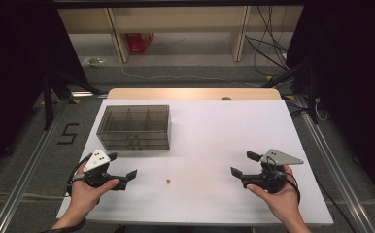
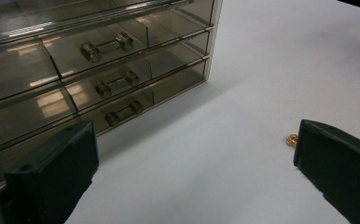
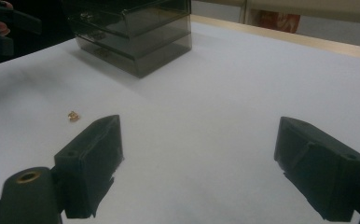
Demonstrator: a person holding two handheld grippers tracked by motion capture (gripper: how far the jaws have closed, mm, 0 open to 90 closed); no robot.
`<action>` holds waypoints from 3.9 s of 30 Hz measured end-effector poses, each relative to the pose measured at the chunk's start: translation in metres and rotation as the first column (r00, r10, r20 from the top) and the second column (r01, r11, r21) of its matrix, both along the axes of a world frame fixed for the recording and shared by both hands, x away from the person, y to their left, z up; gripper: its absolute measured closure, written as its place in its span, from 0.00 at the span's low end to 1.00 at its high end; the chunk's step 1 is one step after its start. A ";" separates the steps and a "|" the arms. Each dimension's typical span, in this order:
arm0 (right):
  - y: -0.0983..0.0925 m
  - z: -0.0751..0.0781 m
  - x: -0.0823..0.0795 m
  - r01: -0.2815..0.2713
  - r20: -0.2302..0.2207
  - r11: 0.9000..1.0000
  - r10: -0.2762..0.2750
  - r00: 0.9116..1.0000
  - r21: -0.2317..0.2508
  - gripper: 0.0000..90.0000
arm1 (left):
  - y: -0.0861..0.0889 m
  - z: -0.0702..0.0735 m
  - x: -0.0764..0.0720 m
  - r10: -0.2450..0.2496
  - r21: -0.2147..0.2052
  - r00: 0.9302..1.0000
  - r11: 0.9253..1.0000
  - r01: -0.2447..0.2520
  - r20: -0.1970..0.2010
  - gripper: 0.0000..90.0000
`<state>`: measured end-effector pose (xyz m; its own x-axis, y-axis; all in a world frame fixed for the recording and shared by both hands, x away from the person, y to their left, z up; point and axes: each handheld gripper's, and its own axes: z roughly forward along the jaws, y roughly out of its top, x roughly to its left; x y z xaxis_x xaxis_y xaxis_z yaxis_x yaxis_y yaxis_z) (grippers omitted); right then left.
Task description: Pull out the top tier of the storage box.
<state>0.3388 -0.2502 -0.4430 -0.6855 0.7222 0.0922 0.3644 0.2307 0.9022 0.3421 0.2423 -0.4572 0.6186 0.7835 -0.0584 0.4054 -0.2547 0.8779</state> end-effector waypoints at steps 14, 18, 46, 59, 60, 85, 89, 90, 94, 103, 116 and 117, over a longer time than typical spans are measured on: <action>0.000 -0.001 0.001 0.006 -0.003 1.000 -0.006 1.000 -0.001 0.18 | -0.005 0.003 0.001 0.010 0.072 0.999 0.997 -0.012 0.040 0.06; 0.000 -0.001 0.001 0.009 -0.008 1.000 -0.009 1.000 -0.001 0.18 | -0.011 0.007 0.001 0.009 0.157 0.994 0.987 -0.026 0.108 0.19; 0.005 -0.003 0.002 -0.010 -0.022 1.000 0.010 1.000 -0.007 0.18 | -0.035 -0.012 0.039 -0.205 0.727 0.865 0.646 -0.232 0.458 0.78; 0.005 -0.003 0.001 -0.013 -0.030 1.000 0.013 0.999 0.001 0.18 | -0.041 -0.015 0.046 -0.243 0.777 0.851 0.573 -0.262 0.466 0.83; 0.005 -0.003 0.001 -0.014 -0.031 1.000 0.014 0.999 0.001 0.18 | -0.041 -0.016 0.046 -0.248 0.782 0.848 0.563 -0.268 0.468 0.83; 0.005 -0.003 0.001 -0.015 -0.031 1.000 0.015 0.999 0.004 0.18 | -0.048 -0.018 0.047 -0.295 0.835 0.833 0.457 -0.307 0.468 0.87; 0.005 -0.002 0.001 -0.017 -0.029 1.000 0.017 0.999 0.003 0.18 | -0.048 -0.019 0.046 -0.301 0.840 0.831 0.445 -0.312 0.468 0.88; 0.005 -0.002 0.001 -0.017 -0.030 1.000 0.017 0.999 0.005 0.18 | -0.049 -0.019 0.046 -0.300 0.839 0.831 0.446 -0.311 0.468 0.88; 0.005 -0.002 0.001 -0.017 -0.031 1.000 0.018 0.999 0.004 0.18 | -0.049 -0.019 0.045 -0.302 0.840 0.828 0.441 -0.317 0.472 0.88; 0.005 -0.002 0.000 -0.016 -0.030 1.000 0.016 0.999 0.005 0.18 | -0.049 -0.020 0.044 -0.309 0.844 0.825 0.429 -0.323 0.473 0.88; 0.005 -0.002 0.001 -0.019 -0.030 1.000 0.019 0.999 0.005 0.18 | -0.049 -0.021 0.040 -0.316 0.846 0.821 0.418 -0.330 0.476 0.88; 0.005 -0.002 0.001 -0.019 -0.030 1.000 0.019 0.999 0.005 0.18 | -0.049 -0.021 0.040 -0.316 0.846 0.821 0.418 -0.330 0.476 0.88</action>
<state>0.3397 -0.2457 -0.4450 -0.6958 0.7087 0.1164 0.3867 0.2332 0.8922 0.3821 0.1929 -0.4780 0.2762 0.1820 0.9437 0.0077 -0.9823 0.1872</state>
